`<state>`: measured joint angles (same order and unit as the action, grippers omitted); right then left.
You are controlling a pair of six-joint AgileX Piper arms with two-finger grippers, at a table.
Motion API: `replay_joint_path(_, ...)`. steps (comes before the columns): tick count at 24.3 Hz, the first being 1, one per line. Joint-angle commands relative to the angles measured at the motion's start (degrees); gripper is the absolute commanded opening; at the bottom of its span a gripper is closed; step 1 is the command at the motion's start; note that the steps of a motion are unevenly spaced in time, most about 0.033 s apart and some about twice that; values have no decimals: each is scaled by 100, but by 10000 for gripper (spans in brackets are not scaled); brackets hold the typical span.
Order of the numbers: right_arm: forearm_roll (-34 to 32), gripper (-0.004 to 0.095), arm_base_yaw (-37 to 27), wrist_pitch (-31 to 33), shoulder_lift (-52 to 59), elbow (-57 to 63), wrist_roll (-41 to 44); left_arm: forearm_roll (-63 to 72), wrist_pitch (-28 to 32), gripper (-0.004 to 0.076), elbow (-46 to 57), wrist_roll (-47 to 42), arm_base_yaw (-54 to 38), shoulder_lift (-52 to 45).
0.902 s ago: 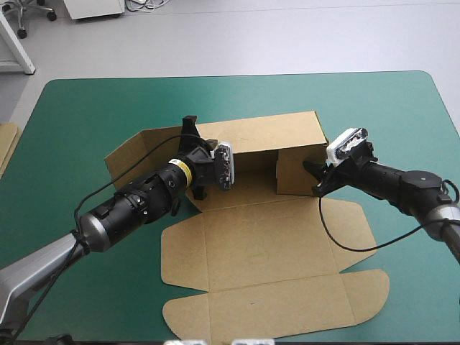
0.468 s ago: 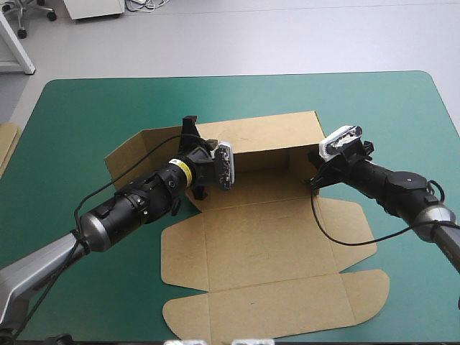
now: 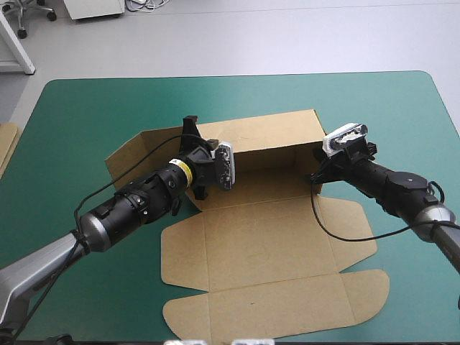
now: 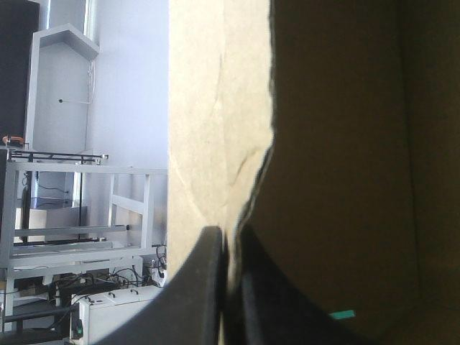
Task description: Fold the box
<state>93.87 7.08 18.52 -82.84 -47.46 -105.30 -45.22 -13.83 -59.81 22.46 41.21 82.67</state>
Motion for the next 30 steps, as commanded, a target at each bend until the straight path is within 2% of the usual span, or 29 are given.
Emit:
replay_joint_path(1,33,-19,74,538,163,-134,-170,309,612,17,-50,-145,114,-37)
replay_joint_path(8,63,-19,74,538,163,-134,-60,309,612,242,-50,-145,234,-329)
replay_joint_path(11,52,-19,74,527,163,-134,-16,320,605,312,-50,-145,354,-532)
replay_joint_path(16,63,-19,74,521,163,-134,67,450,582,330,-50,-145,692,-944)
replay_joint_path(20,39,-20,74,497,163,-134,156,1376,464,330,-62,-145,1158,-1262)
replay_joint_path(24,39,-19,74,367,161,-134,232,2712,-313,330,-469,-145,1548,-1445)
replay_joint_path(30,-9,-20,63,279,161,-134,610,3938,-1530,329,-1567,-342,1175,-1474)
